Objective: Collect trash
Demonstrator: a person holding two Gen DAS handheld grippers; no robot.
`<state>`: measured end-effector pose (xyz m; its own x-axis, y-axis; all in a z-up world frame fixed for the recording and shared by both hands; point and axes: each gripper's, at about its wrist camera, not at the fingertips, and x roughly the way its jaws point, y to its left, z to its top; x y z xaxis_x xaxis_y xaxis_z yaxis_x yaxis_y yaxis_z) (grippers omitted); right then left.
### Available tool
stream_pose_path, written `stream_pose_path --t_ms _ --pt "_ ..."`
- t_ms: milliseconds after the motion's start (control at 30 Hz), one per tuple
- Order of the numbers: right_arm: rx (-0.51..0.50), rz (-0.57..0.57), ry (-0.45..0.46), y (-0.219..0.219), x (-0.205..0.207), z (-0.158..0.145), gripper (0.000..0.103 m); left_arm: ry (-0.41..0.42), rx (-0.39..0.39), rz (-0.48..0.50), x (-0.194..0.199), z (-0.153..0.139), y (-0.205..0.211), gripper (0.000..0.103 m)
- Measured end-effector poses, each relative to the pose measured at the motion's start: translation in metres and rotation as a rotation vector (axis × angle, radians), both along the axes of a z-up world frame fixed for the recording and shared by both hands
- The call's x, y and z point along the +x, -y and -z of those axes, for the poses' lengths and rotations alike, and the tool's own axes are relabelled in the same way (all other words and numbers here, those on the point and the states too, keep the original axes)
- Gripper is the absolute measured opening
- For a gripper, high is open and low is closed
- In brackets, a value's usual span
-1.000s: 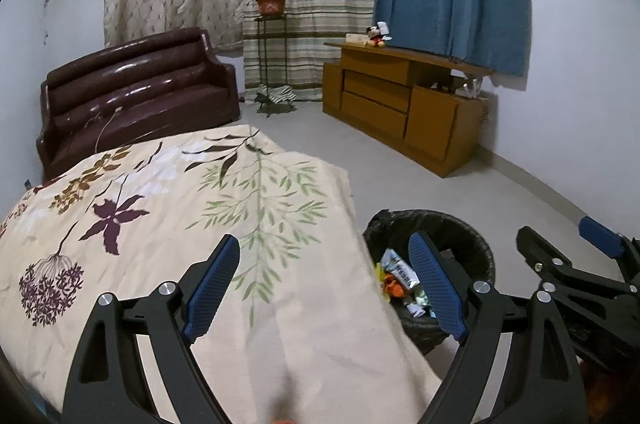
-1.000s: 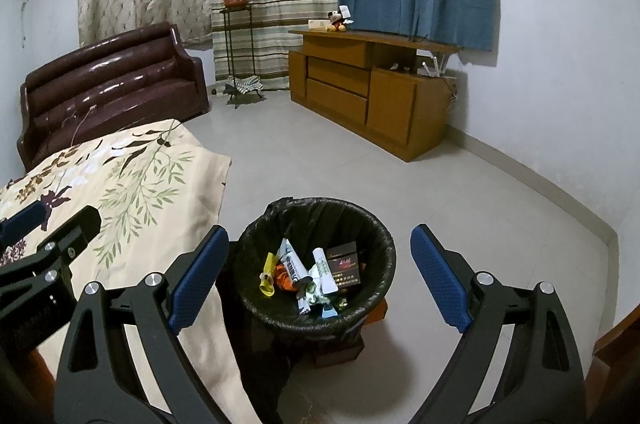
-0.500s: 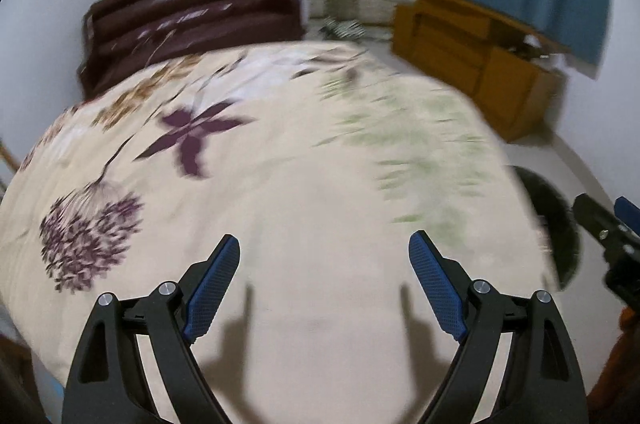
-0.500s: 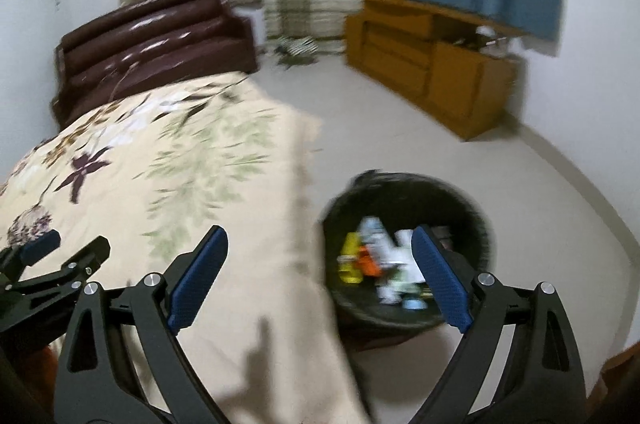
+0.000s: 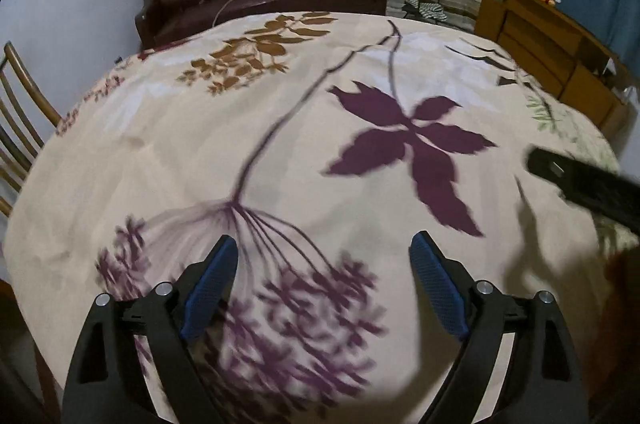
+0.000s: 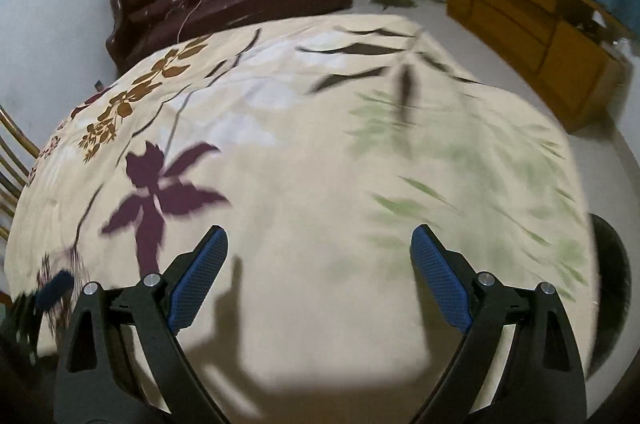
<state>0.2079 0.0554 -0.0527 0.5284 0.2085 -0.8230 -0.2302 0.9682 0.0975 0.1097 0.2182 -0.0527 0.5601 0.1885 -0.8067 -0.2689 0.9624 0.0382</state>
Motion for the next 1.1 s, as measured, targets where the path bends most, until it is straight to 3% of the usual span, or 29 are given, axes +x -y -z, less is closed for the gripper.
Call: stream_pose_path --t_ms 33,200,500,1100 --pt "-0.011 0.004 -0.01 -0.009 0.008 0.003 0.097 0.002 -0.005 0.008 0.003 0.0 -0.004 0.087" --pt "-0.129 0.032 0.022 -0.057 0.038 0.009 0.098 0.004 -0.021 0.023 0.017 0.001 -0.017 0.09" --pt "-0.147 0.086 0.05 -0.097 0.079 0.012 0.098 0.007 -0.015 0.019 0.04 0.003 -0.032 0.091" --pt "-0.128 0.116 0.046 -0.101 0.087 0.012 0.099 0.005 -0.017 0.01 0.052 0.003 -0.043 0.096"
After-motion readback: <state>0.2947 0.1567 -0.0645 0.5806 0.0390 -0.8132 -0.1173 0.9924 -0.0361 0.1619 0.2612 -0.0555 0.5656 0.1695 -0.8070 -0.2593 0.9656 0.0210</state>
